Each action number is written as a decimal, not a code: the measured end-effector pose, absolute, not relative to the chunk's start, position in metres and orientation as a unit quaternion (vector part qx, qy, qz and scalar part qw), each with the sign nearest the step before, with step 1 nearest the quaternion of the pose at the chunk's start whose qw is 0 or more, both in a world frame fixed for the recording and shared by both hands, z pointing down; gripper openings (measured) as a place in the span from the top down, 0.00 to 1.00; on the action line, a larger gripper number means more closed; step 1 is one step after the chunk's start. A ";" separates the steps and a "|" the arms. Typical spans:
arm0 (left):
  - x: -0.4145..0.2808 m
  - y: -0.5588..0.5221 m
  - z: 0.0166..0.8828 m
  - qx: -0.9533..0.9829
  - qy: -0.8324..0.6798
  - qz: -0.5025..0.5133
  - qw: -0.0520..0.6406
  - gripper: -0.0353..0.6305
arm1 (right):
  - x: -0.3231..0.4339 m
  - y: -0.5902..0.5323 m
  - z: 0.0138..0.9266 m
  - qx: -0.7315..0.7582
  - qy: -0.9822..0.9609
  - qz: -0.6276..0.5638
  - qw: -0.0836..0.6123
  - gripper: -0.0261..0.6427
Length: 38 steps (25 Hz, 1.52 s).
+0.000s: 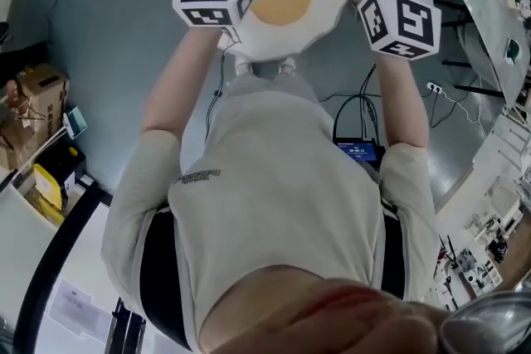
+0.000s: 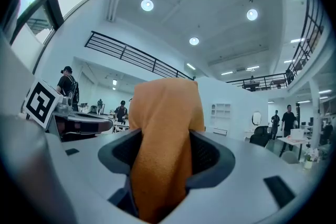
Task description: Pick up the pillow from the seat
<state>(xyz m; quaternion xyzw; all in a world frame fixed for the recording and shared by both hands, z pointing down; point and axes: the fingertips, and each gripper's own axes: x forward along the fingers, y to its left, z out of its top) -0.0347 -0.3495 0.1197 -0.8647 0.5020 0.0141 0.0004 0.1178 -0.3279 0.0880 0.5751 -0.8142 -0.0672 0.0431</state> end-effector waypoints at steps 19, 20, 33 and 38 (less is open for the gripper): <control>-0.045 -0.243 0.098 -0.842 0.533 0.026 0.073 0.93 | 0.113 -0.244 0.077 0.571 -0.817 -0.075 -0.020 0.52; -0.047 -0.239 0.101 -0.842 0.534 0.027 0.069 0.93 | 0.111 -0.242 0.078 0.569 -0.819 -0.076 -0.020 0.52; -0.048 -0.232 0.106 -0.839 0.540 0.033 0.065 0.93 | 0.109 -0.234 0.087 0.559 -0.826 -0.071 -0.015 0.51; -0.042 -0.228 0.110 -0.842 0.535 0.030 0.059 0.93 | 0.113 -0.230 0.088 0.562 -0.824 -0.073 -0.014 0.51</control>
